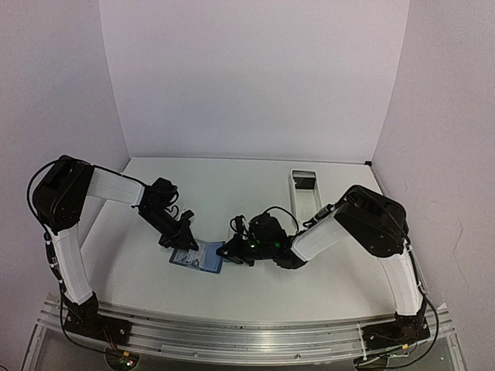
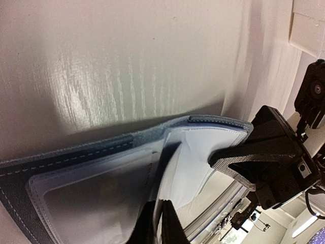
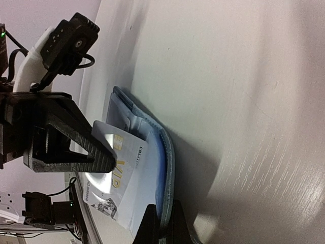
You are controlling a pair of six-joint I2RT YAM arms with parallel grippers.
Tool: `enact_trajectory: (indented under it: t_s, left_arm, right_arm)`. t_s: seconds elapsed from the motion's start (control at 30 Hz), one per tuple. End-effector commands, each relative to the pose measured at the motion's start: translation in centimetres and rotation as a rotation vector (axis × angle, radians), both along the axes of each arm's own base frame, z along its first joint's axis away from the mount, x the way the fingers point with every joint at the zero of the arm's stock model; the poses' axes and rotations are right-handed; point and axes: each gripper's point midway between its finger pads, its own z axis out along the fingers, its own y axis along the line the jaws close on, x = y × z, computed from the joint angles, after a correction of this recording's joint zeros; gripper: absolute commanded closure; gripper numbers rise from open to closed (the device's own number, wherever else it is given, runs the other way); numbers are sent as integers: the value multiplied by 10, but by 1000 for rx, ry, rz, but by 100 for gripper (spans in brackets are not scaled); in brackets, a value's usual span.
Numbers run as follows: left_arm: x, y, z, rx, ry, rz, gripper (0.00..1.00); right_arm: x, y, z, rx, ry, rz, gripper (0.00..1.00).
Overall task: Put the credit cards into the card holder
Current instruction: Insert the credit card into the card holder.
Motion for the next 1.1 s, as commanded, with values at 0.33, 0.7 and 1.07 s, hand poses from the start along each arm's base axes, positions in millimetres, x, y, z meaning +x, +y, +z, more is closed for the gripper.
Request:
enact_trajectory:
  t_s: [0.33, 0.7, 1.07]
  left_arm:
    - [-10, -10, -11, -133, 12, 47, 100]
    - [-14, -34, -11, -225, -63, -59, 100]
    - [-2, -16, 2, -27, -153, -175, 50]
  right_arm:
    - [-1, 5, 0, -11, 1, 24, 100]
    - [-3, 10, -2, -4, 9, 47, 100]
    - [8, -5, 4, -26, -17, -3, 100]
